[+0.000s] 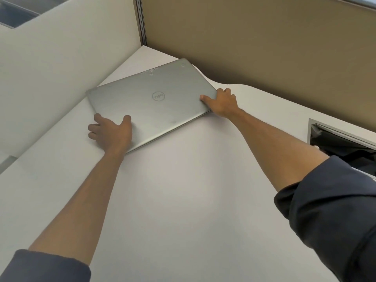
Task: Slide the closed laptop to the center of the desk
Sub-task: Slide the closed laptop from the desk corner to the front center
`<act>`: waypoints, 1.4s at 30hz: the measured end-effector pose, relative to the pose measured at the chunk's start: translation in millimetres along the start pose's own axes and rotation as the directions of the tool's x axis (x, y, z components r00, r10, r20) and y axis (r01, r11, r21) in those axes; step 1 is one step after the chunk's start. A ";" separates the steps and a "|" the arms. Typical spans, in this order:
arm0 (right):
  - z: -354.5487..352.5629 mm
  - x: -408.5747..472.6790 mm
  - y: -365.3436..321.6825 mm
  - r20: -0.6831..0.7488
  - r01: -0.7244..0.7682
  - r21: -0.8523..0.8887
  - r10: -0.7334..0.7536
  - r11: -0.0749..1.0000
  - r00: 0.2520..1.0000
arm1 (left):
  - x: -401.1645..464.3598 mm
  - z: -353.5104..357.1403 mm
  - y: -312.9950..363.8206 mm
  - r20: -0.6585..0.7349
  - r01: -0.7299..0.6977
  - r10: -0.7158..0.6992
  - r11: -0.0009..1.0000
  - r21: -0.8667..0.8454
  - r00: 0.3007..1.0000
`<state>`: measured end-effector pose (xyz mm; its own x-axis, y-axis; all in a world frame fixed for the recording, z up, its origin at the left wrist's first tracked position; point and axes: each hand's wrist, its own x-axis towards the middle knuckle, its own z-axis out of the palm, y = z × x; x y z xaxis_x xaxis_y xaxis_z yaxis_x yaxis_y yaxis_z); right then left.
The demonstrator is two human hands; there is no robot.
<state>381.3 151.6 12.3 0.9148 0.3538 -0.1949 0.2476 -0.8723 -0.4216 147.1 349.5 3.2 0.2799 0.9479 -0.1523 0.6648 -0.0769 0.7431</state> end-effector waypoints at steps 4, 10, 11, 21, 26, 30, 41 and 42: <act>1.3 -0.4 2.7 0.002 -0.016 -0.008 0.016 1.000 1.000 | 6.2 -5.5 -2.2 -0.035 0.049 -0.048 0.999 0.004 0.998; -2.6 -5.5 14.5 0.027 -0.081 0.090 0.079 0.993 0.997 | 7.3 -12.9 -4.6 -0.038 0.091 -0.094 0.993 -0.076 0.995; -3.5 -6.8 17.0 0.043 -0.098 0.121 0.094 0.988 0.995 | 6.8 -15.2 -4.3 -0.019 0.120 -0.123 0.987 -0.106 0.992; -8.2 -39.7 40.2 0.061 -0.127 0.246 0.115 0.961 0.991 | -25.6 -24.2 -19.5 0.088 0.221 -0.205 0.942 -0.254 0.975; -11.6 -63.9 56.9 0.059 -0.142 0.310 0.130 0.940 0.990 | -48.1 -28.6 -27.4 0.090 0.235 -0.218 0.907 -0.348 0.972; -14.9 -83.8 72.3 0.071 -0.161 0.345 0.146 0.925 0.987 | -68.4 -31.7 -37.0 0.104 0.232 -0.208 0.897 -0.377 0.973; -24.4 -137.6 116.8 0.121 -0.184 0.420 0.147 0.889 0.982 | -129.1 -38.9 -57.8 0.111 0.230 -0.202 0.893 -0.388 0.973; -24.9 -142.5 120.7 0.122 -0.185 0.423 0.146 0.887 0.982 | -133.1 -39.5 -59.7 0.118 0.232 -0.202 0.894 -0.383 0.972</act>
<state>288.8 -12.5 11.3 0.8952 0.2610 -0.3612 -0.0846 -0.6963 -0.7128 42.8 240.2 4.9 0.2195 0.9006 -0.3752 0.3937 0.2701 0.8786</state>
